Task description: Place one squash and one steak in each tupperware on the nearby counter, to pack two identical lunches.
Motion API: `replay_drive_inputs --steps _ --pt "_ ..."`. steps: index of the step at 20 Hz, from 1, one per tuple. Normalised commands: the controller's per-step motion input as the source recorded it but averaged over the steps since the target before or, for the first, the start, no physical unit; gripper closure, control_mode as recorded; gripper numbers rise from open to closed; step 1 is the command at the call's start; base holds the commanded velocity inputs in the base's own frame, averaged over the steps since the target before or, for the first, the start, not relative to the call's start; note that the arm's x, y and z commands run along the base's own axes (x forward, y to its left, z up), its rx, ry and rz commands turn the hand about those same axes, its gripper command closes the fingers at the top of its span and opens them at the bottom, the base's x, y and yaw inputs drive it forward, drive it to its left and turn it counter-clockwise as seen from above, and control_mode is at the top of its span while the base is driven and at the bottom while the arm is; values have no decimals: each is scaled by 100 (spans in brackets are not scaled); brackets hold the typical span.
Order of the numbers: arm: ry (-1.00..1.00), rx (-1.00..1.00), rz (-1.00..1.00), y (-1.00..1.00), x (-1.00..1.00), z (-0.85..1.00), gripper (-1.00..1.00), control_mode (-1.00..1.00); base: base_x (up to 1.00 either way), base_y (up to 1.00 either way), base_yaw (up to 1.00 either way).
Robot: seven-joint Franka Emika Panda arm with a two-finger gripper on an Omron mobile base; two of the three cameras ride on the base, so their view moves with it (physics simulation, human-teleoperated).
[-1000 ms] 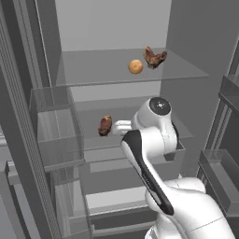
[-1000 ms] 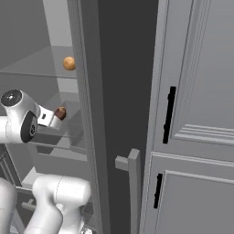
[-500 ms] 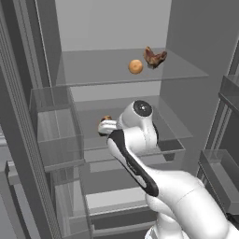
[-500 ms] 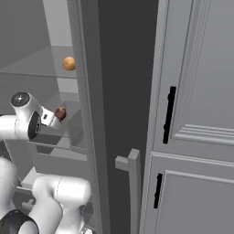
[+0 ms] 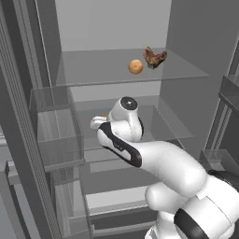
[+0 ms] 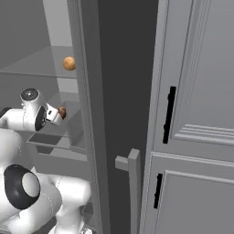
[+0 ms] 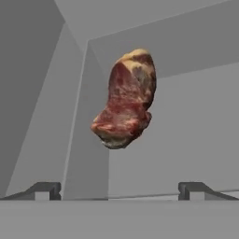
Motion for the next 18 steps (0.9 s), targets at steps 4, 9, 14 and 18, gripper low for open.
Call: replay_drive_inputs --steps 4,9,14,18 --pt "4 0 0 15 55 -27 -100 -100 0 0 0" --pt "2 0 0 20 48 -36 -100 -100 0 0 0" --pt "1 0 0 11 37 -29 -100 -100 0 0 0" --pt "3 0 0 0 0 -29 -100 -100 0 0 0"
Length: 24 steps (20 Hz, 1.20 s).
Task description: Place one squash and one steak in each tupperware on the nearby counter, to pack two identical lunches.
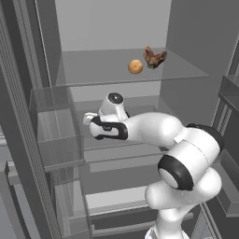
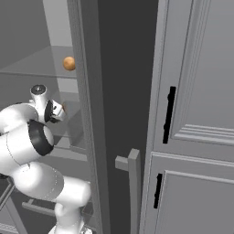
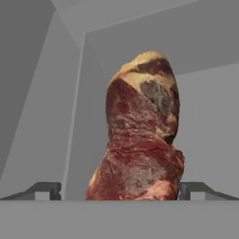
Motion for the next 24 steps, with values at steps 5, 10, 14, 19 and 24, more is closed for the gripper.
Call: replay_drive_inputs --steps 5,10,14,19,24 --pt "3 -3 -1 -9 -29 -50 -100 -100 0 0 0" --pt "0 -6 -5 -41 -17 -48 -100 -100 0 0 0" --pt "1 -5 -6 -38 1 -37 100 -100 0 0 0" --pt "1 0 -3 -4 20 -7 100 -100 0 0 0" --pt "-8 0 -4 0 -68 -6 100 -100 0 0 0"
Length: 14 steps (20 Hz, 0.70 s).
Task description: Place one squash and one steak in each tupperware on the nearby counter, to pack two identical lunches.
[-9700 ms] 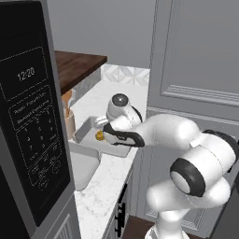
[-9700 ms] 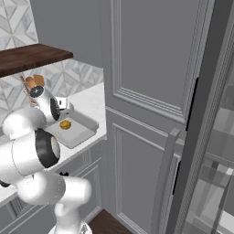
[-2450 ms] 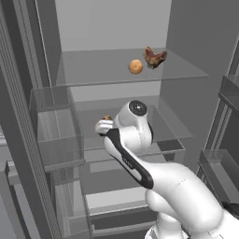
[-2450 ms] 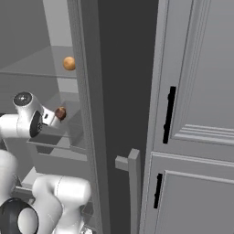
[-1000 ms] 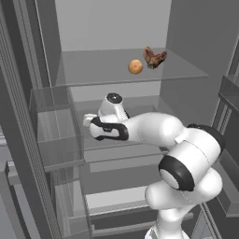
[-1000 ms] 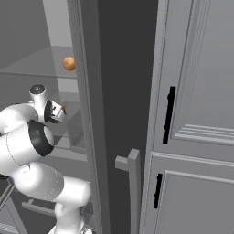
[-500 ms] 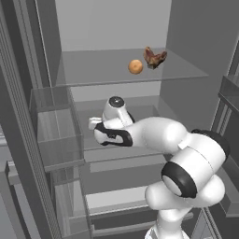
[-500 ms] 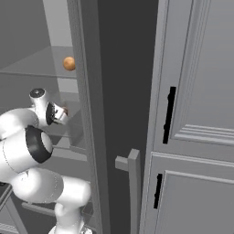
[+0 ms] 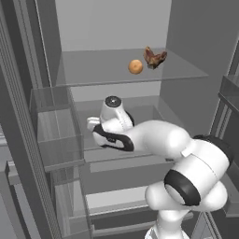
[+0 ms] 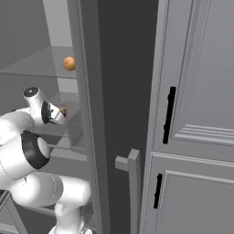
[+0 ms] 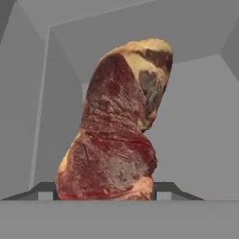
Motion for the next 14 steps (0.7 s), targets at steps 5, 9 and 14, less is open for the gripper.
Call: replay_drive_inputs --steps 5,9,14 --pt "-20 0 0 -6 -100 69 100 -100 0 0 0" --pt "-10 5 0 -59 -100 90 100 -100 0 0 0" --pt "3 2 1 -43 -100 91 100 -100 0 0 0"
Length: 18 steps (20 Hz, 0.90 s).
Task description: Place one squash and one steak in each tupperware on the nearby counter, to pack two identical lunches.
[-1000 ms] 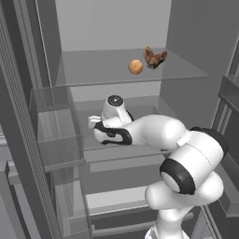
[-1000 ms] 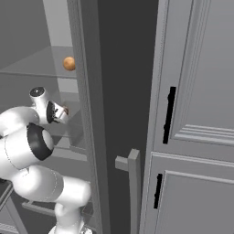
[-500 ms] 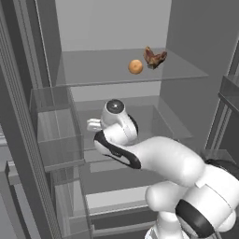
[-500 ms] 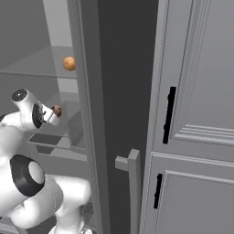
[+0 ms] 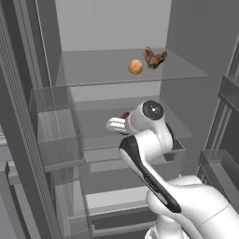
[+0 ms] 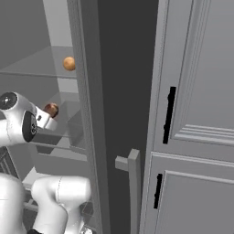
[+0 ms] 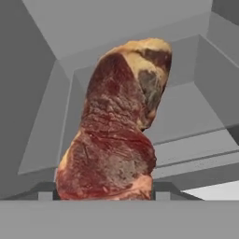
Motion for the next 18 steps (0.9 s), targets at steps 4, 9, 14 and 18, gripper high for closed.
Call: replay_drive_inputs --steps 4,9,14,18 --pt "21 -8 17 -18 -100 84 100 -100 0 0 0" --pt "28 -13 21 -20 -100 68 100 -100 0 0 0" --pt "9 -21 18 -24 -91 17 100 -100 0 0 0" --pt "0 -22 7 -26 -68 0 100 -100 0 0 0"
